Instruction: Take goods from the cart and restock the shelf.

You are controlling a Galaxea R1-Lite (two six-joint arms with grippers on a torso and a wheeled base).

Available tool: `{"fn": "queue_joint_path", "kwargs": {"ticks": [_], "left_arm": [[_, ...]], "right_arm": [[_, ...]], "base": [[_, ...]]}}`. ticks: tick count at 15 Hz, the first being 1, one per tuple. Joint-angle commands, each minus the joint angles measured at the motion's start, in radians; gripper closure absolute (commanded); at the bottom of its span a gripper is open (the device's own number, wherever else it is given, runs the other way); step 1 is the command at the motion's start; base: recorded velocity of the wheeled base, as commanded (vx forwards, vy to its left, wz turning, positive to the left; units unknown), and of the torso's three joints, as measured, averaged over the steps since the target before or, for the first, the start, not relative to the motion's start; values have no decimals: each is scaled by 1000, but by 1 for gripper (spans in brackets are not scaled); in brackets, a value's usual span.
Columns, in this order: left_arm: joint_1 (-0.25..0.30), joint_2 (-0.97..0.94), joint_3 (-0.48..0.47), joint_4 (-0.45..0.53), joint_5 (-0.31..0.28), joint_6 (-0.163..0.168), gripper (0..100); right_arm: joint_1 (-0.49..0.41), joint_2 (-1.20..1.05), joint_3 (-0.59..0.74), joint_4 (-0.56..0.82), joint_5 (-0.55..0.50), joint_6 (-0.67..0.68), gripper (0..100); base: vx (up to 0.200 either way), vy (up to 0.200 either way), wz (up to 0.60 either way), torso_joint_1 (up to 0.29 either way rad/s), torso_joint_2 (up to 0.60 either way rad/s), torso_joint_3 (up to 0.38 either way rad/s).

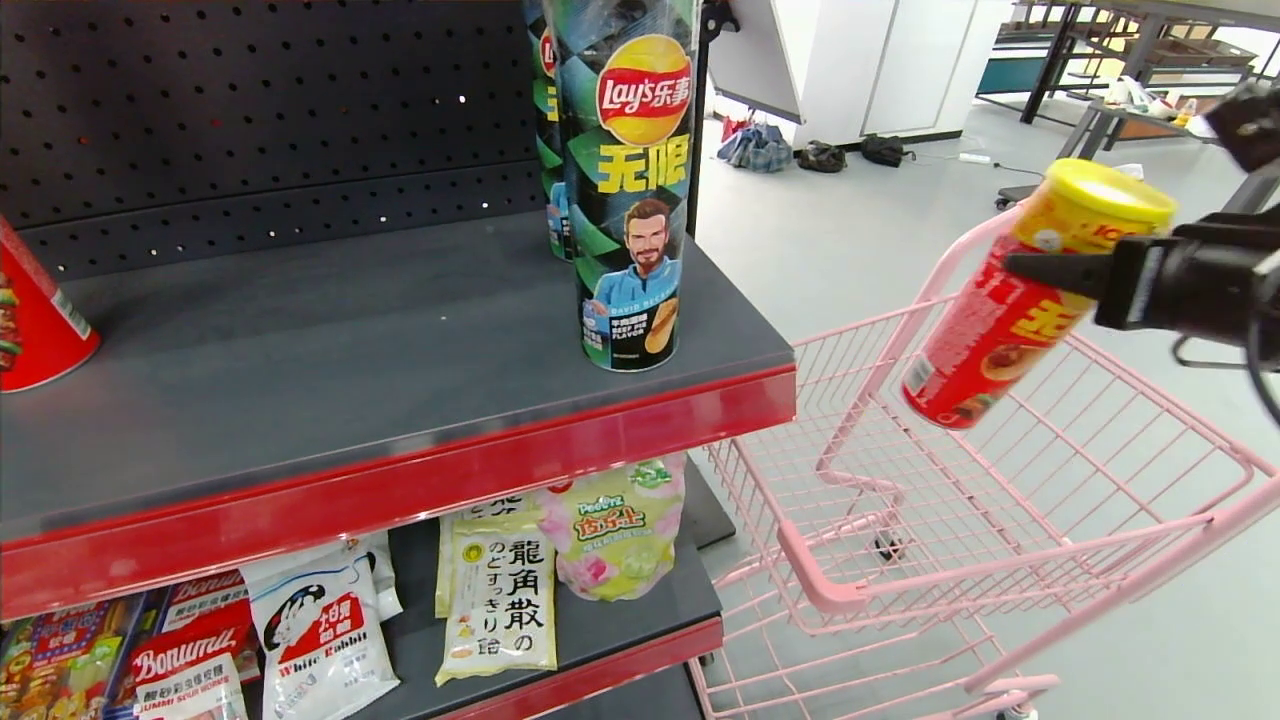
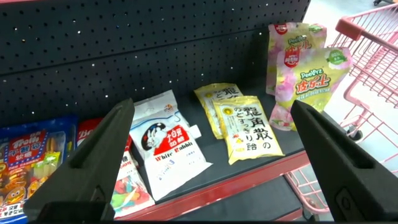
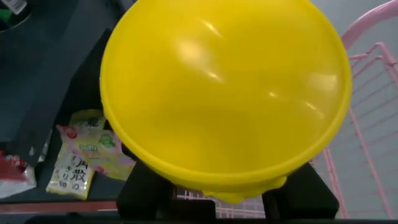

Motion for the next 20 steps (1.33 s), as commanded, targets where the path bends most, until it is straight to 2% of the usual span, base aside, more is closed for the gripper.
{"fn": "queue_joint_path", "kwargs": {"ticks": [1,3,4,6,8,10,15,20], "left_arm": [[0,0,0,0,-2,0,0],[0,0,0,0,-2,0,0],[0,0,0,0,-2,0,0],[0,0,0,0,-2,0,0],[0,0,0,-1,-2,0,0],[0,0,0,0,-2,0,0],[0,0,0,0,-2,0,0],[0,0,0,0,-2,0,0]], "right_arm": [[2,-399,7,296,-35,-64,100],[-1,-603,131,399,-37,-66,100],[-6,-704,176,498,-41,-67,100],[-3,-870,217,630,-51,-78,100],[-17,-946,283,636,-126,-161,100],[-6,-975,298,636,-161,-162,100],[-4,-977,294,629,-160,-164,100],[-4,-969,298,630,-155,-164,100]], "base": [[0,0,0,0,0,0],[0,0,0,0,0,0],[0,0,0,0,0,0],[0,0,0,0,0,0],[0,0,0,0,0,0],[0,0,0,0,0,0],[0,0,0,12,-45,-31],[0,0,0,141,-469,-322]]}}
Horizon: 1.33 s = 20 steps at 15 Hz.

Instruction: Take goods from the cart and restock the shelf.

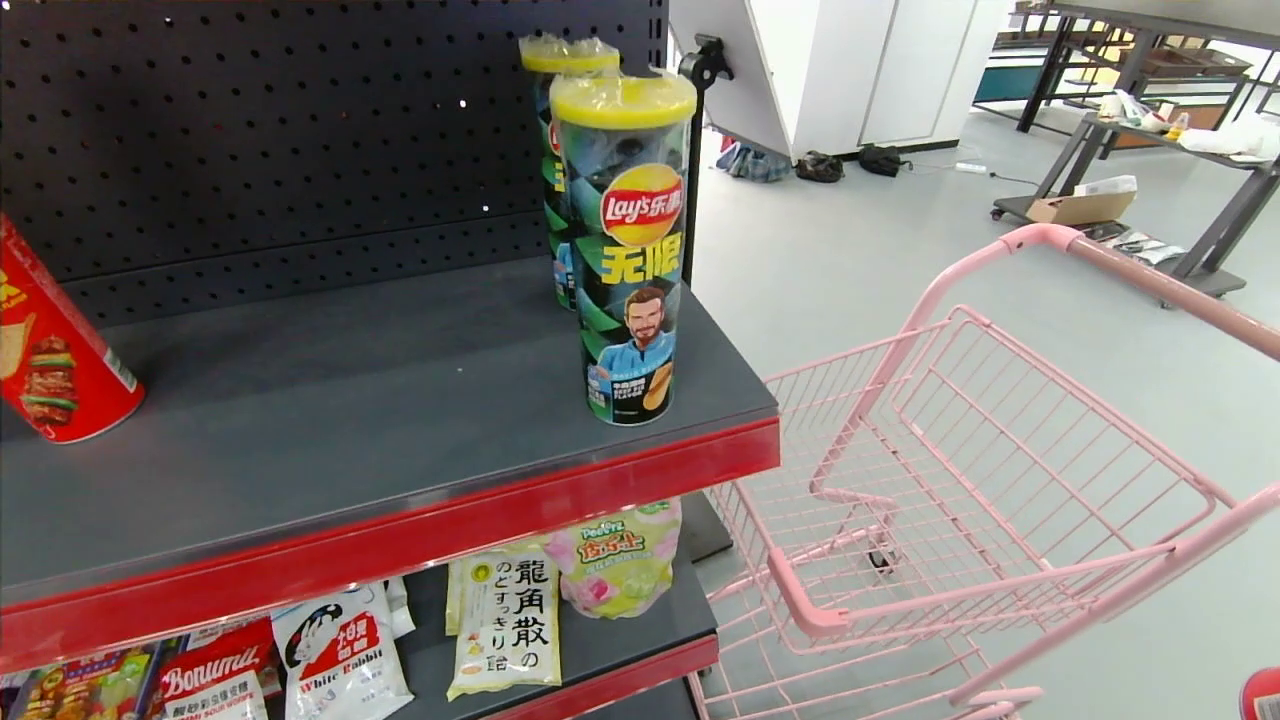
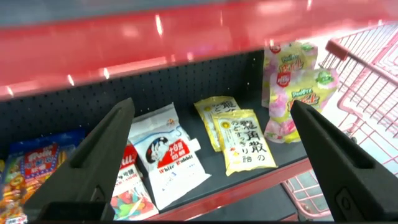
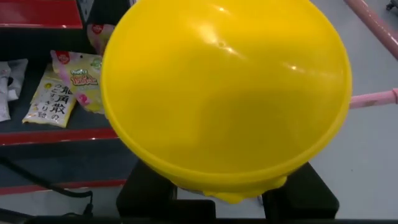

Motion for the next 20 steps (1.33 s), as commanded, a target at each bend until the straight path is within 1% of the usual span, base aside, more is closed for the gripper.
{"fn": "queue_joint_path", "kwargs": {"ticks": [1,7,10,16,18,20], "left_arm": [[0,0,0,0,0,-1,0],[0,0,0,0,0,-1,0],[0,0,0,0,0,-1,0],[0,0,0,0,0,-1,0],[0,0,0,0,0,-1,0],[0,0,0,0,0,-1,0]], "right_arm": [[2,10,1,-1,2,0,100],[2,28,-1,-1,2,1,100],[2,45,-4,-7,0,0,100],[-3,117,-6,-85,-7,-5,100],[-4,119,-4,-87,-7,-8,100],[-4,111,4,-87,-7,-9,100]], "base": [[0,0,0,178,-549,-369],[0,0,0,214,-587,-375],[0,0,0,177,-445,-282],[0,0,0,160,-378,-229],[0,0,0,56,-127,-63],[0,0,600,12,-22,-17]]}}
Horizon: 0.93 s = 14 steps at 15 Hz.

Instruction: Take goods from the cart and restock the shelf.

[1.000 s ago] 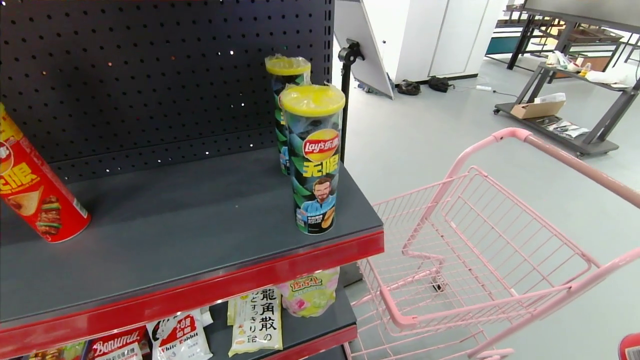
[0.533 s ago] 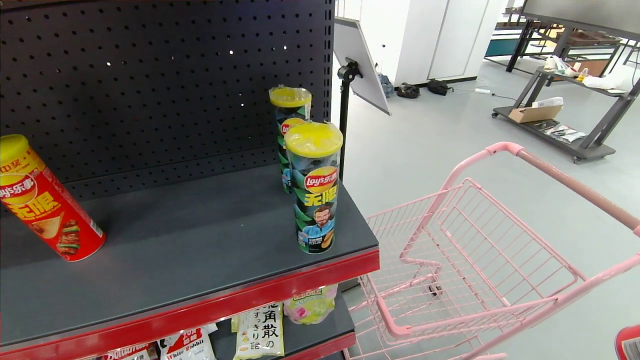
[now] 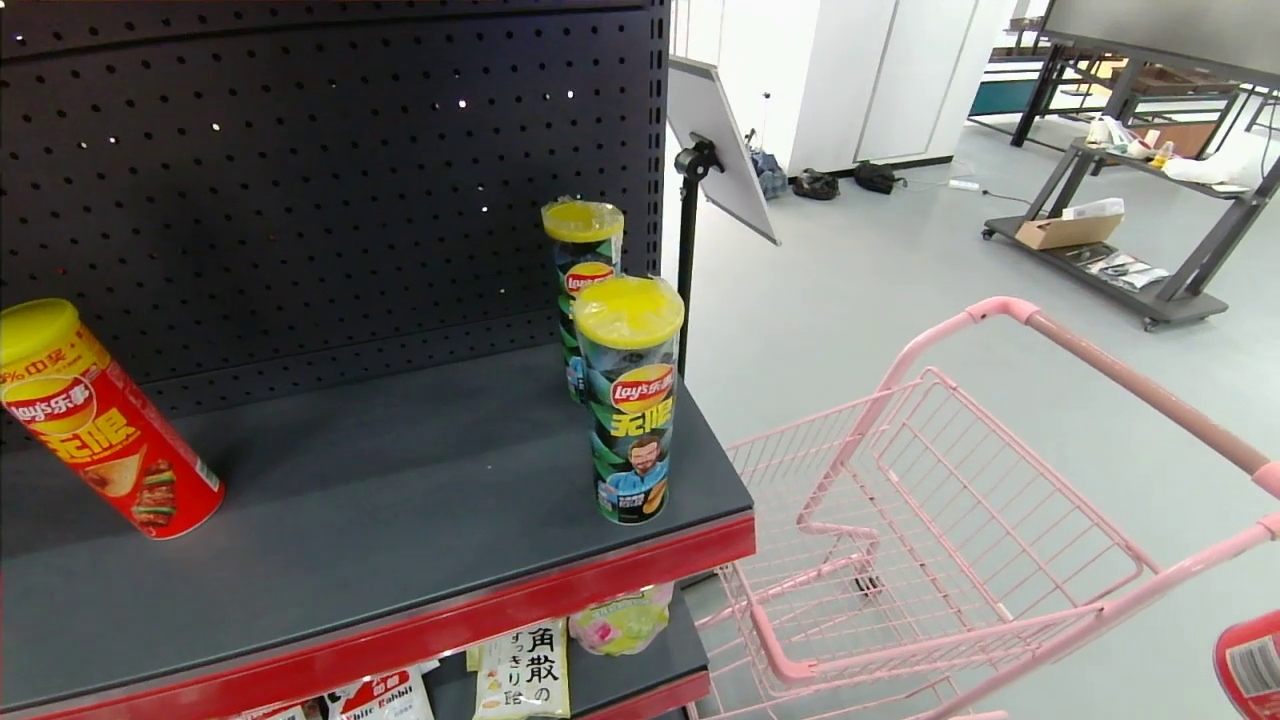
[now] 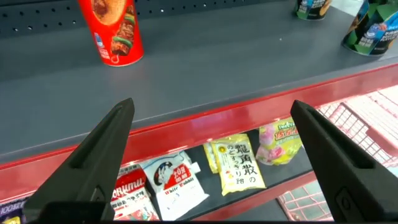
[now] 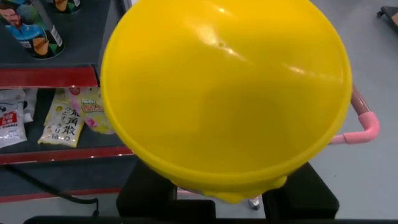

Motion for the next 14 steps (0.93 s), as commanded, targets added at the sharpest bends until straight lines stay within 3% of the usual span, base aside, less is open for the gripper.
{"fn": "queue_joint_path", "kwargs": {"ticks": [1,5,9,13,14], "left_arm": [[0,0,0,0,0,0,0],[0,0,0,0,0,0,0],[0,0,0,-1,0,0,0],[0,0,0,0,0,0,0],[0,0,0,-1,0,0,0]], "right_arm": [[1,4,3,0,-1,-1,100],[1,0,11,0,2,1,100],[-1,-100,77,4,4,7,100],[53,-194,130,6,61,30,100],[48,-197,134,1,44,28,100]], "base": [[0,0,600,12,-2,-2],[0,0,600,3,0,1],[0,0,0,0,0,0],[0,0,0,0,0,0],[0,200,0,2,7,-2]]}}
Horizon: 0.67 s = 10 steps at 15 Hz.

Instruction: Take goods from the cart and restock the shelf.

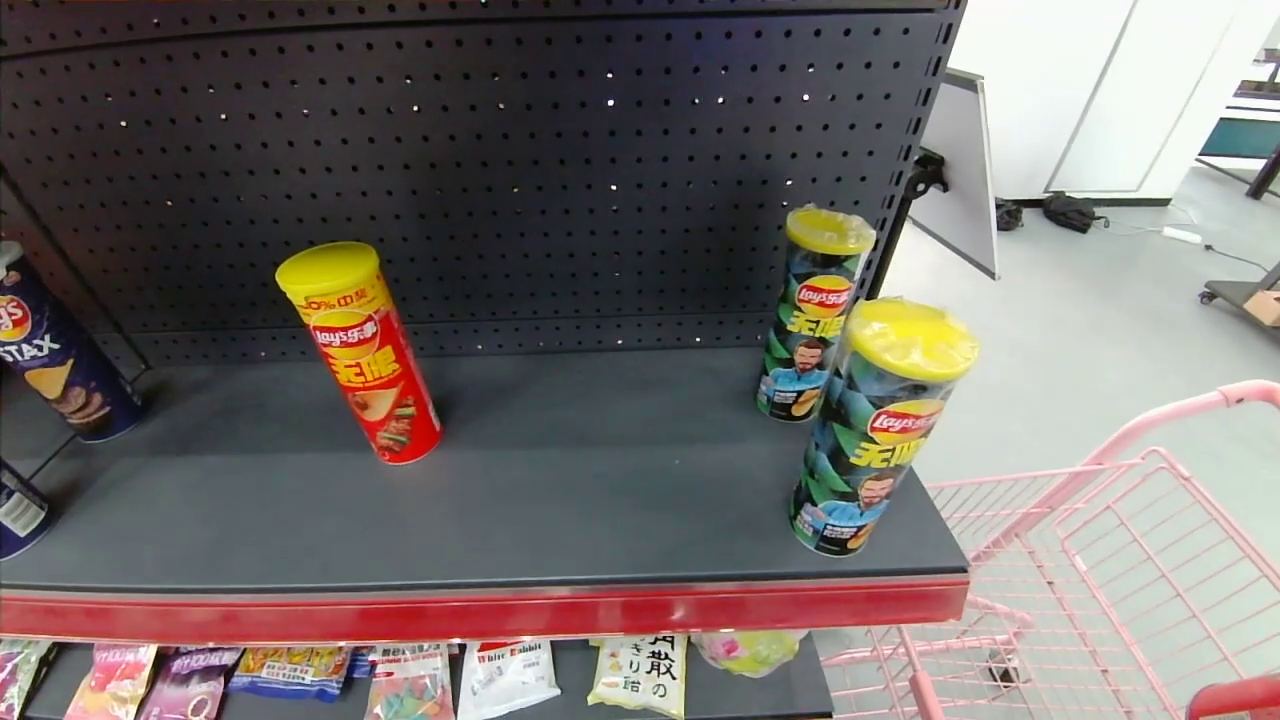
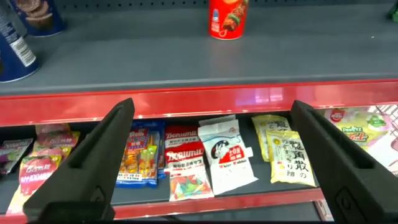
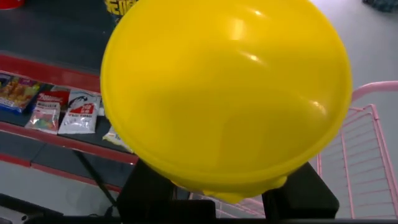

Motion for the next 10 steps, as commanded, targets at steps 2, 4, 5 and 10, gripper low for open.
{"fn": "queue_joint_path", "kwargs": {"ticks": [2,4,5,10], "left_arm": [[0,0,0,0,0,0,0],[0,0,0,0,0,0,0],[0,0,0,-1,0,1,0],[0,0,0,-1,0,1,0]], "right_arm": [[0,-39,11,-1,13,4,100],[33,-62,12,8,68,42,100],[38,-67,14,8,69,44,100],[43,-79,32,8,71,44,100]], "base": [[0,200,0,-2,2,2],[0,200,0,12,7,2],[0,200,0,2,12,-2],[0,200,0,1,3,3]]}}
